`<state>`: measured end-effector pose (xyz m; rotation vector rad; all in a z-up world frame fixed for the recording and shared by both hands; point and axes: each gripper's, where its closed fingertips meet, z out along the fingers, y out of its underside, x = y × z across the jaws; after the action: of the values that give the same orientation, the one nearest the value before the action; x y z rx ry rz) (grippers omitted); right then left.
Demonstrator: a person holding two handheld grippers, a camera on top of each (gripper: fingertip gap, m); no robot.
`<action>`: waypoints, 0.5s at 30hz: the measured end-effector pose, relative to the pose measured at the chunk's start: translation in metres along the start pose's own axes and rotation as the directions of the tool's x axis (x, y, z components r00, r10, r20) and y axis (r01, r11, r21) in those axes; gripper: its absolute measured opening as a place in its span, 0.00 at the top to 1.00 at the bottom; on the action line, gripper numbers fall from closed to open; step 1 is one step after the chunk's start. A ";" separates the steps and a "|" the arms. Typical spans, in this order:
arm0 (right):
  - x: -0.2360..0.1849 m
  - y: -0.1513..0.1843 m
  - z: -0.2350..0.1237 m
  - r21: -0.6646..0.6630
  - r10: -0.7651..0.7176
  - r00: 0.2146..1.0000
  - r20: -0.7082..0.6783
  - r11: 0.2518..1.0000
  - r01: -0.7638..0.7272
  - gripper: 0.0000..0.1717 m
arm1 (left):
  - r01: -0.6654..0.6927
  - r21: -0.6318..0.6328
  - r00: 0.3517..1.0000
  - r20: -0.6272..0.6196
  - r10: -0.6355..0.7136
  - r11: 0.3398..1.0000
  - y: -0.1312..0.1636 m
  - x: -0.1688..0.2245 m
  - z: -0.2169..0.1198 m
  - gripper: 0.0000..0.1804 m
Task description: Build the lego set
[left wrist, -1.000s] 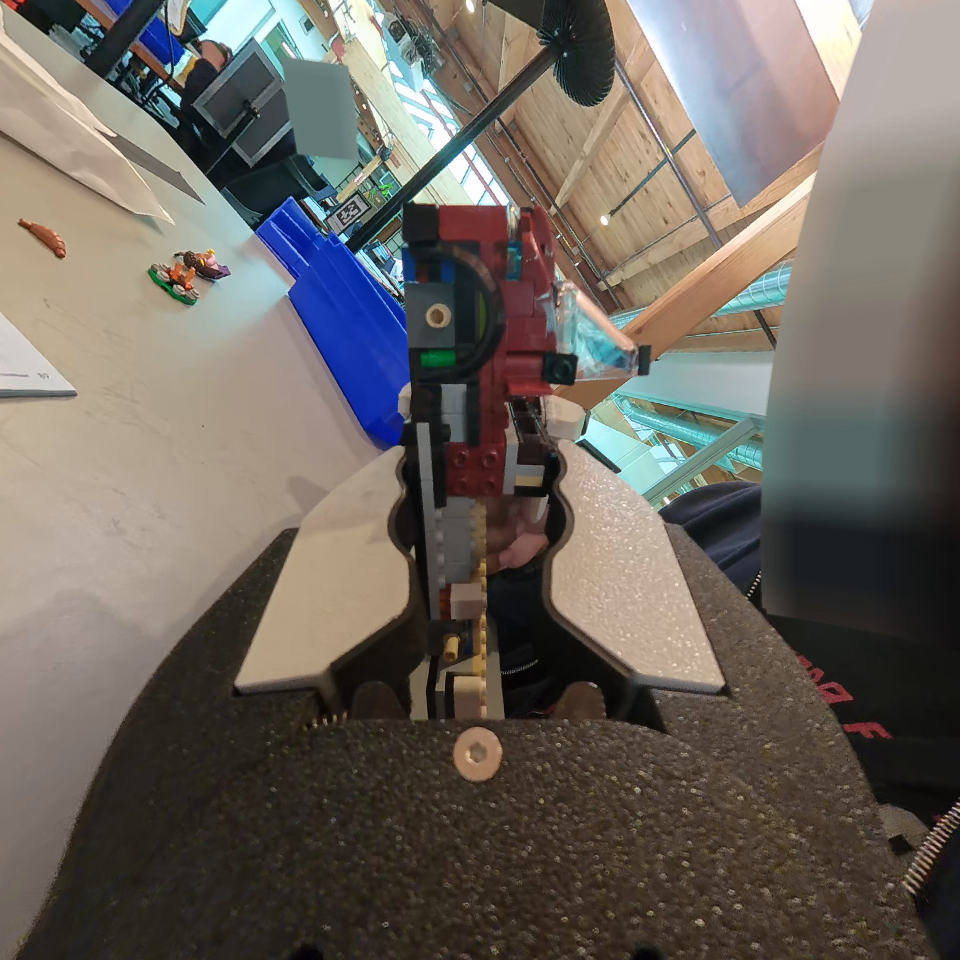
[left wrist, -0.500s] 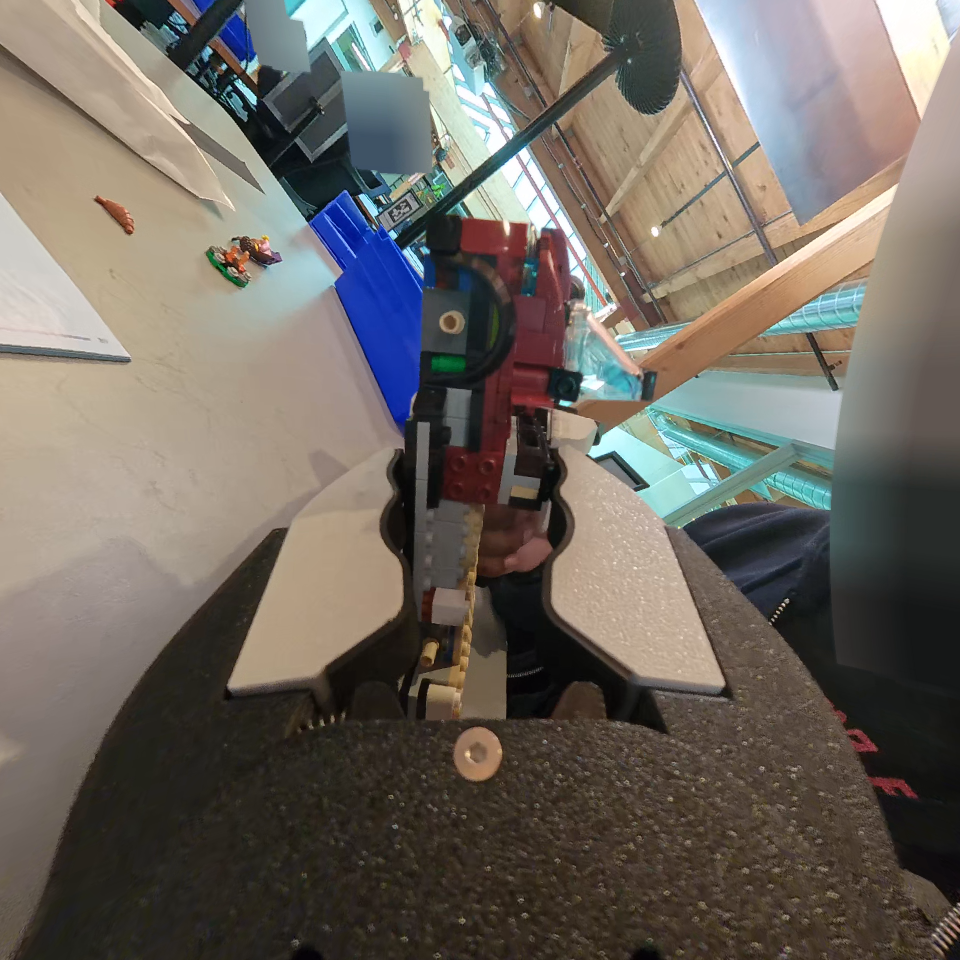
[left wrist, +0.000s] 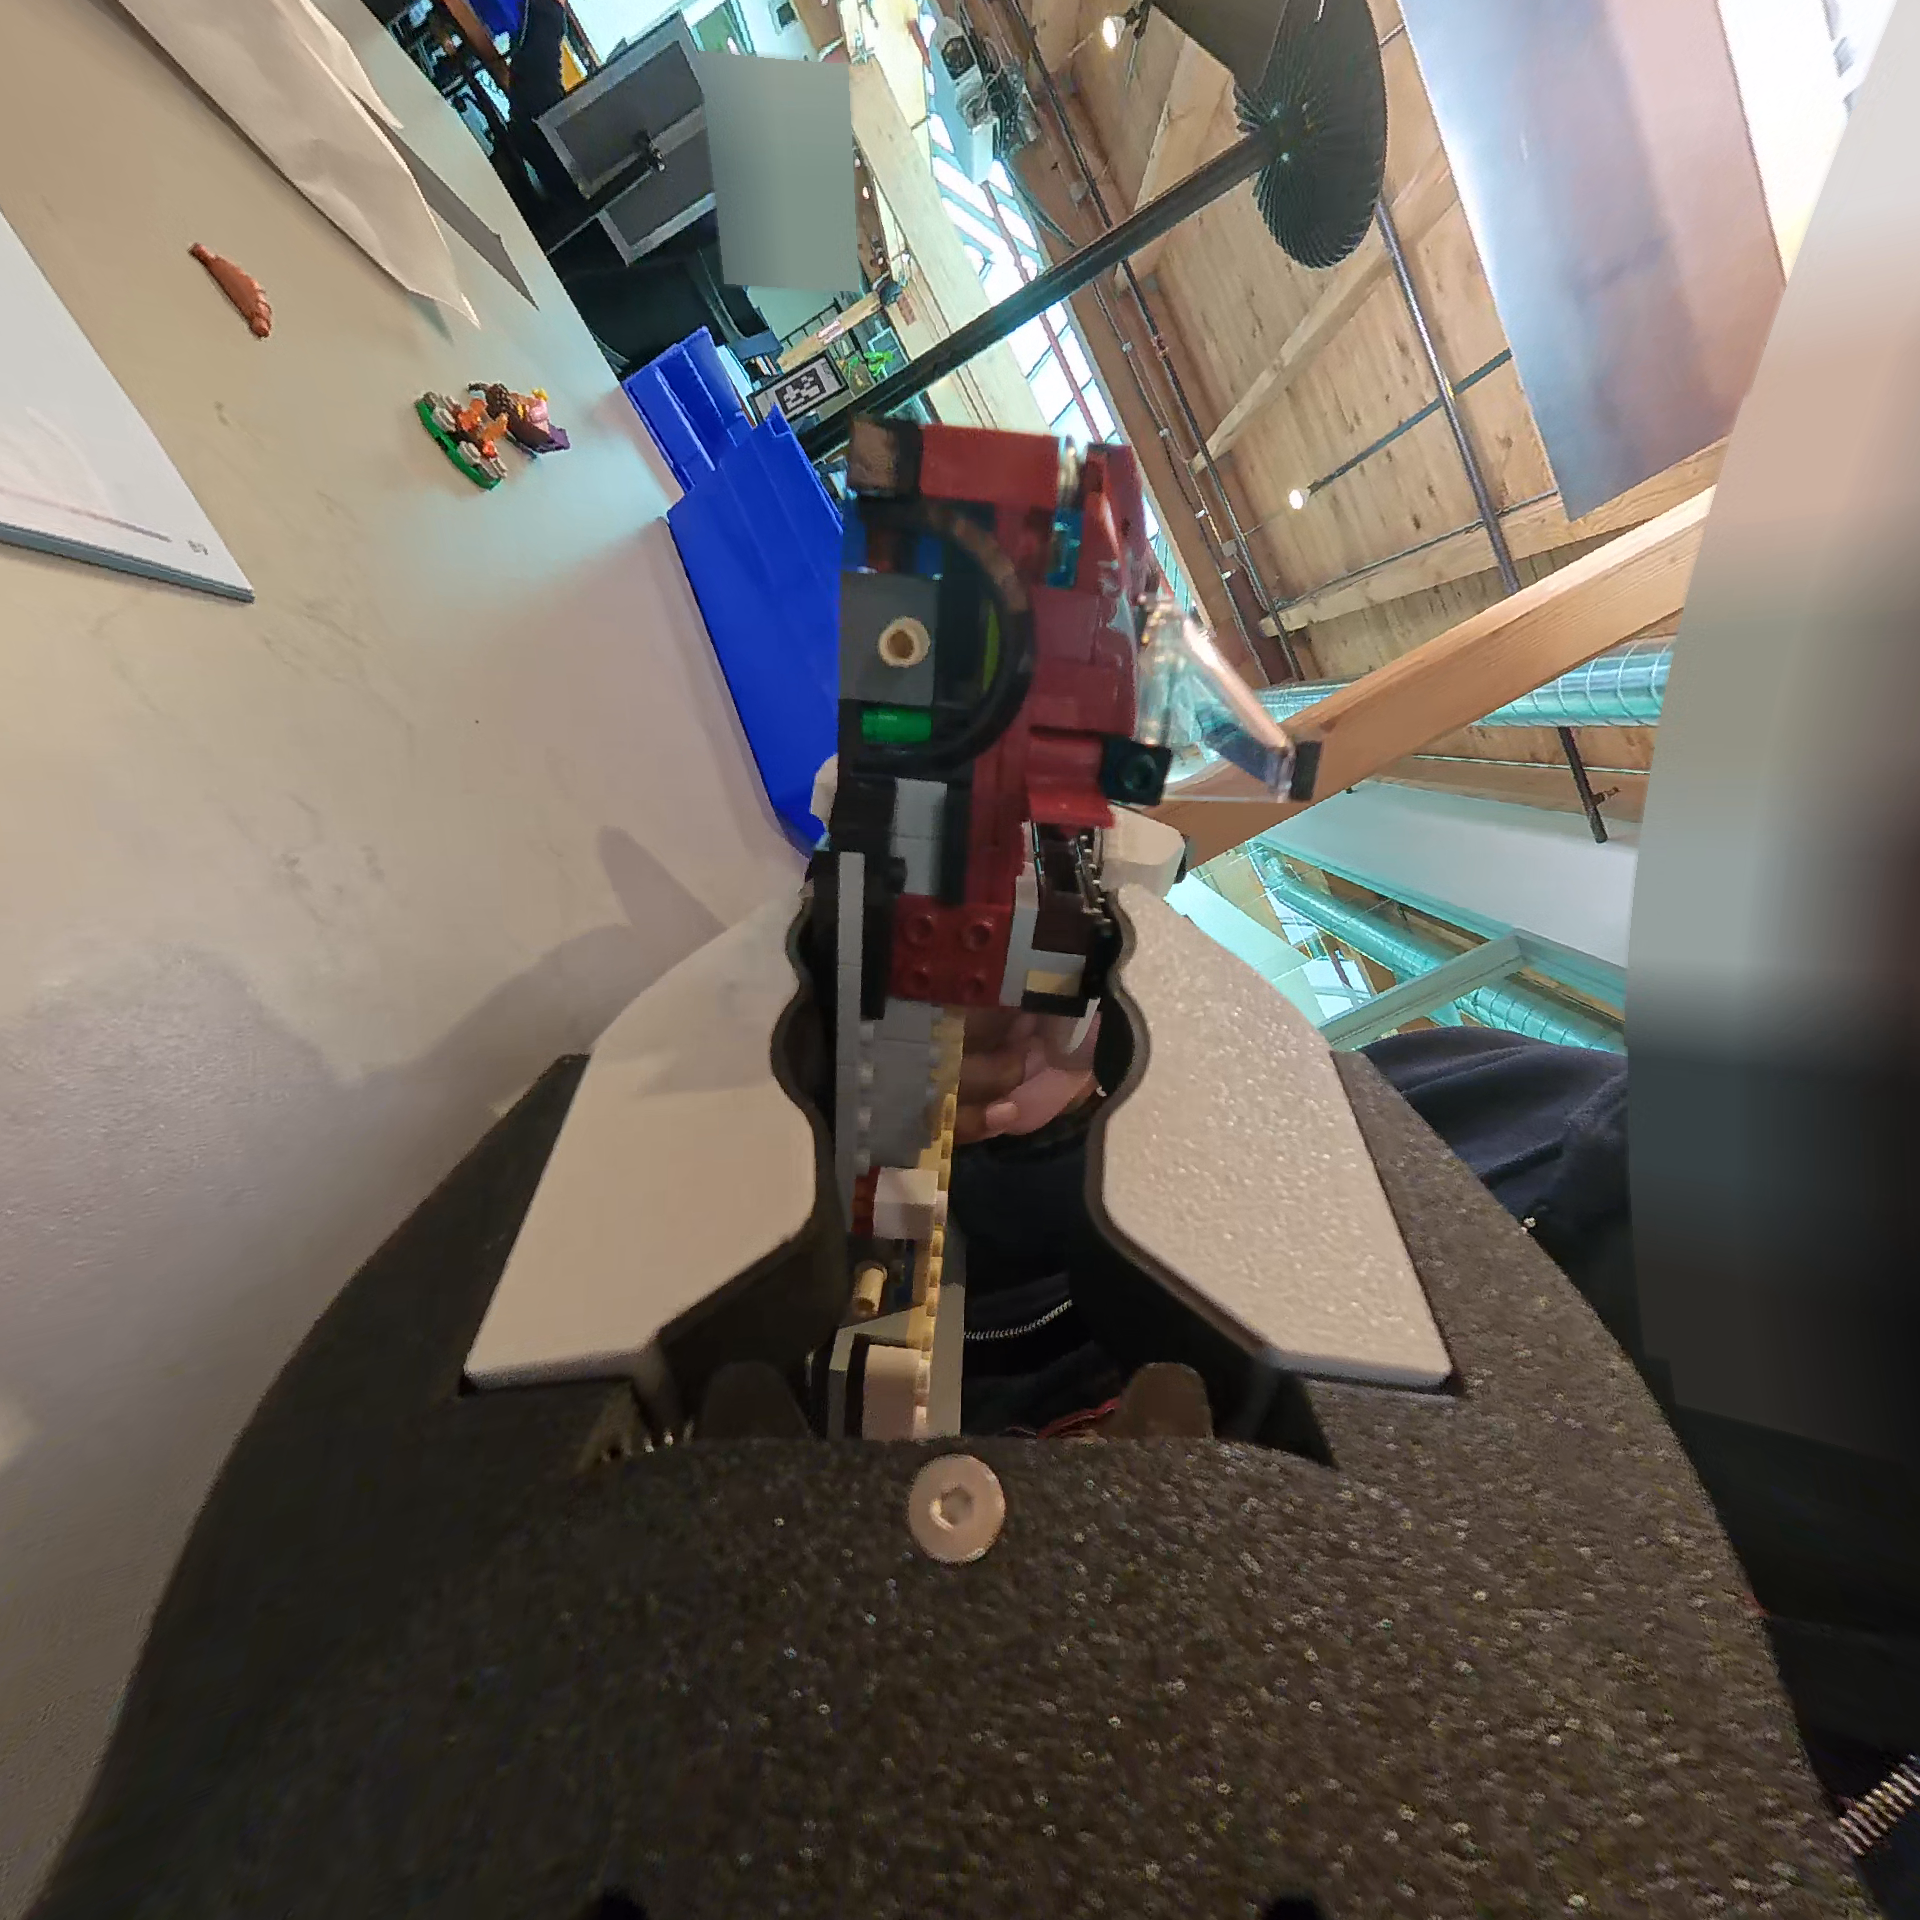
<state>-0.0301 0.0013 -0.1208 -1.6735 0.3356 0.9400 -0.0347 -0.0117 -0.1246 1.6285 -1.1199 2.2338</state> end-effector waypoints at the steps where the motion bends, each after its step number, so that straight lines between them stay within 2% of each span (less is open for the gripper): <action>1: 0.000 0.000 0.000 0.003 0.005 1.000 0.002 1.000 -0.005 0.73 | -0.002 -0.002 1.000 0.005 0.002 1.000 0.000 0.000 0.000 0.72; 4: 0.002 -0.002 -0.001 0.019 0.034 0.999 0.011 0.999 -0.034 0.73 | -0.045 -0.005 0.998 0.032 0.045 0.999 -0.002 -0.001 0.001 0.72; 8: 0.003 -0.004 -0.002 0.042 0.085 0.996 0.036 0.995 -0.087 0.73 | -0.204 -0.102 0.976 0.059 0.210 0.974 0.011 0.000 0.004 0.64; 10: 0.001 -0.005 -0.003 0.046 0.099 0.993 0.060 0.994 -0.102 0.73 | -0.253 -0.132 0.959 0.095 0.267 0.958 0.014 -0.004 0.004 0.70; 11: -0.001 -0.005 -0.003 0.043 0.099 0.992 0.073 0.994 -0.102 0.73 | -0.257 -0.121 0.954 0.123 0.272 0.959 0.012 -0.007 0.003 0.79; 12: -0.002 -0.006 -0.002 0.043 0.097 0.993 0.072 0.994 -0.100 0.73 | -0.257 -0.107 0.955 0.122 0.269 0.960 0.010 -0.008 0.002 0.83; 15: -0.003 -0.006 -0.003 0.034 0.086 0.994 0.064 0.996 -0.088 0.73 | -0.233 -0.093 0.965 0.099 0.242 0.968 0.011 -0.007 0.002 0.84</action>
<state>-0.0271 0.0001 -0.1149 -1.6030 0.3834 1.0428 -0.0366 -0.0188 -0.1361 1.6812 -1.4872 2.2246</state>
